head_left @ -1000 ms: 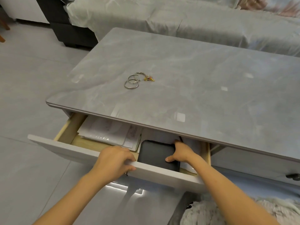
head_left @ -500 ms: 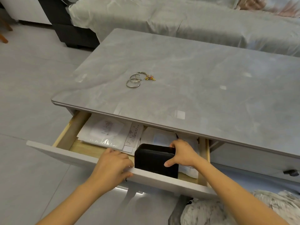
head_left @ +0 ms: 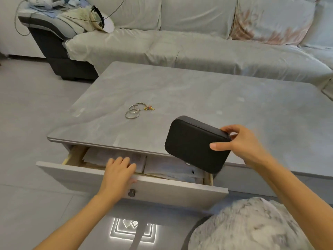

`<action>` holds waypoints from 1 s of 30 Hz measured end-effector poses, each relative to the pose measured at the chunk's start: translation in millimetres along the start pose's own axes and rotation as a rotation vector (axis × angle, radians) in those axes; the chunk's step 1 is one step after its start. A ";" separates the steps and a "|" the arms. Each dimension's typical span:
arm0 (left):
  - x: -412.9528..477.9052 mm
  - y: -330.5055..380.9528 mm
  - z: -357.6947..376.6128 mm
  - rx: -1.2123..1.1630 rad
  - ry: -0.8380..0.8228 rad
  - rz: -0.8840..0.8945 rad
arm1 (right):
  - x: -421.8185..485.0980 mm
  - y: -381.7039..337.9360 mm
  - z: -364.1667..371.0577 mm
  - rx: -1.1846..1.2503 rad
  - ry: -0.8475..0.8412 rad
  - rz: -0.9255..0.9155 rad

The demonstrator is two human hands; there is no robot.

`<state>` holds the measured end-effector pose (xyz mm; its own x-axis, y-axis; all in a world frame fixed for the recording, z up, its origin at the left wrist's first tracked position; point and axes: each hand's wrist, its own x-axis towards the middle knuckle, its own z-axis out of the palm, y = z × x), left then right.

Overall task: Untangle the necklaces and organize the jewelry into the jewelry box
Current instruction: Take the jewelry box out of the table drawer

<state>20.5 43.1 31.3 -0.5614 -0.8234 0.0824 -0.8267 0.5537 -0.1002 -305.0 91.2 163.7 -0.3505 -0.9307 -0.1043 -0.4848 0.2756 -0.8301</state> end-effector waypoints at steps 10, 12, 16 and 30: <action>75.3 -1.7 5.5 0.201 0.132 -0.052 | 40.7 8.7 -36.0 0.321 0.018 0.212; 86.9 -1.4 8.0 0.226 0.157 -0.007 | 53.1 14.1 -29.8 0.342 0.015 0.245; 90.0 -0.3 19.9 0.191 0.074 0.098 | 77.4 23.5 -14.2 0.357 -0.012 0.322; 223.2 19.4 -38.8 -0.425 -0.063 0.246 | 191.1 33.3 8.4 0.246 -0.205 0.325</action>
<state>-122.3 -125.1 86.2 -0.7496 -0.6603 0.0457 -0.6189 0.7238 0.3051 -381.4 -79.5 111.5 -0.2752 -0.8403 -0.4670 -0.1620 0.5194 -0.8390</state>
